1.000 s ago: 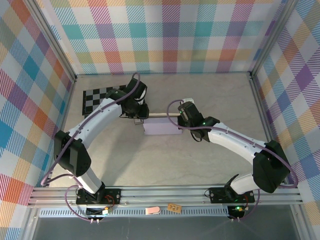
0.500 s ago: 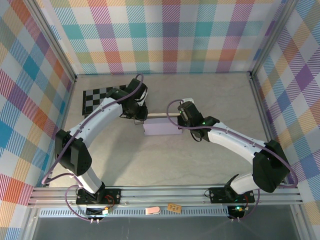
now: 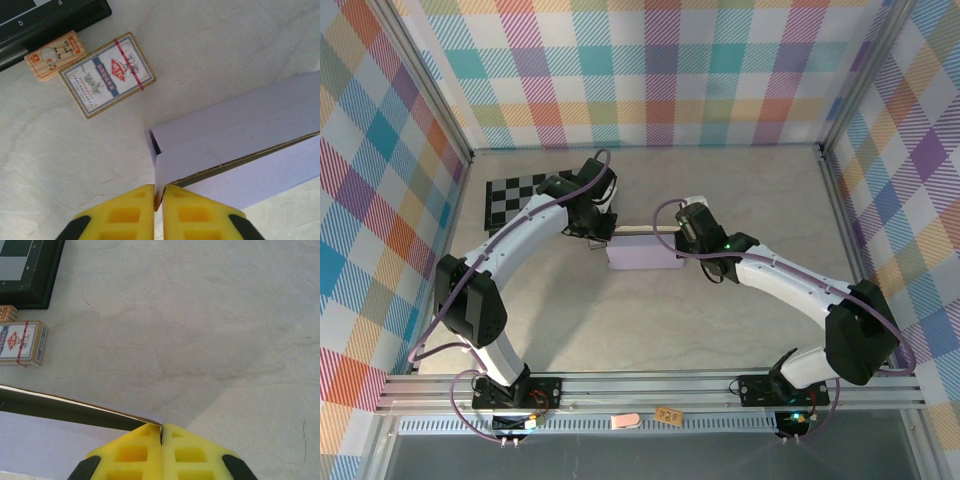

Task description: Fold the paper box

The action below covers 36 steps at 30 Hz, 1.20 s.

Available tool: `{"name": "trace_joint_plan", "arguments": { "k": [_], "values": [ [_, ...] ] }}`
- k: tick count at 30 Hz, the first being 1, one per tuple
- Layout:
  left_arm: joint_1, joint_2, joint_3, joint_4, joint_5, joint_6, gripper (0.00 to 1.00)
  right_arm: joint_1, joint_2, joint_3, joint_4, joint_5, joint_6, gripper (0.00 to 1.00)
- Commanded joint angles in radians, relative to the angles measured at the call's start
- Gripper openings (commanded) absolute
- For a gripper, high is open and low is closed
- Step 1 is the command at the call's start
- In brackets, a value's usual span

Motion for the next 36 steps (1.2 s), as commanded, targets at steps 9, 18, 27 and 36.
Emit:
{"name": "trace_joint_plan", "arguments": {
  "k": [9,18,27,36],
  "values": [
    [0.008,-0.007,0.014,-0.058,0.101,-0.147,0.0,0.0,0.043,-0.002,-0.146,0.008,0.034,0.0],
    [0.004,-0.006,0.022,-0.1,0.185,-0.275,0.0,0.014,0.069,0.019,-0.165,0.033,0.05,0.0],
    [0.001,0.008,0.047,-0.139,0.22,-0.316,0.0,0.017,0.076,0.021,-0.173,0.041,0.048,0.0],
    [-0.001,0.041,0.109,-0.225,0.243,-0.326,0.0,0.018,0.082,0.024,-0.177,0.046,0.044,0.0]
  ]
}}
